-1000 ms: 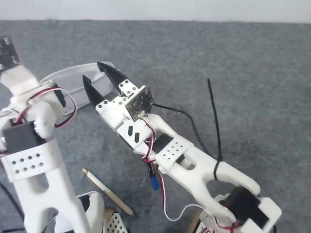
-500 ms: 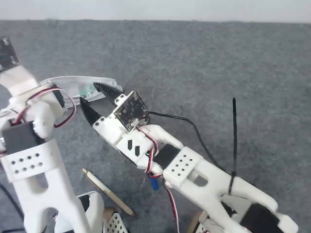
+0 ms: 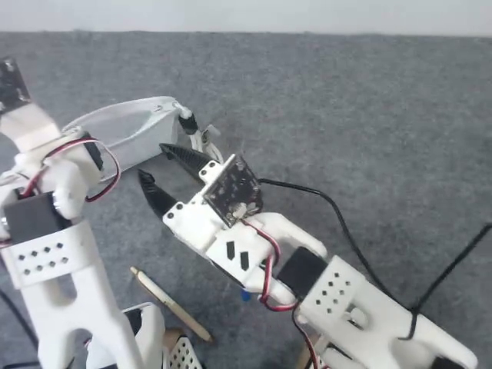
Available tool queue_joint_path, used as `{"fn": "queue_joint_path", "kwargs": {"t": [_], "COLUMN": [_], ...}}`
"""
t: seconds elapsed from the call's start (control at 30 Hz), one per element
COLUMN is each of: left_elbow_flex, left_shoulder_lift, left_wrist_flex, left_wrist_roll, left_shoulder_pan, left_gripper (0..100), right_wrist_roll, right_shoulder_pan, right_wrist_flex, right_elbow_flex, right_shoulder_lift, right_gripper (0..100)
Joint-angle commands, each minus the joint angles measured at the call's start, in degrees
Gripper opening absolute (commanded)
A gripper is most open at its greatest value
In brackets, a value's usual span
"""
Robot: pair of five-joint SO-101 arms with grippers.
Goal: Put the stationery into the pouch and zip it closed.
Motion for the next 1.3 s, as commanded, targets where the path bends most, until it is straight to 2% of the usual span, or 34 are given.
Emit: {"fn": "queue_joint_path", "kwargs": {"t": [0.0,0.17,0.47,0.8,1.27], "left_elbow_flex": [-2.2,-2.5,5.4,6.8,6.9], "left_shoulder_lift": [0.0,-2.9,-16.5,-13.6,-12.7], "left_wrist_flex": [-1.7,-1.4,-5.0,-6.8,-7.6], "left_wrist_roll": [0.5,1.7,1.9,1.8,1.7], "left_shoulder_pan": [-2.8,-9.6,-12.1,-11.9,-11.9], "left_gripper": [1,1,1,1,1], "right_wrist_roll": [0.2,0.2,-7.8,-8.6,-8.8], "right_shoulder_pan": [0.0,-0.2,1.2,7.6,16.7], "right_wrist_flex": [0.6,2.9,27.2,27.4,37.3], "right_elbow_flex": [-0.3,-1.3,-12.3,-14.9,-40.4], "right_shoulder_lift": [-2.9,-1.2,6.2,23.0,57.1], "right_gripper": [14.6,14.5,14.5,14.5,14.5]}}
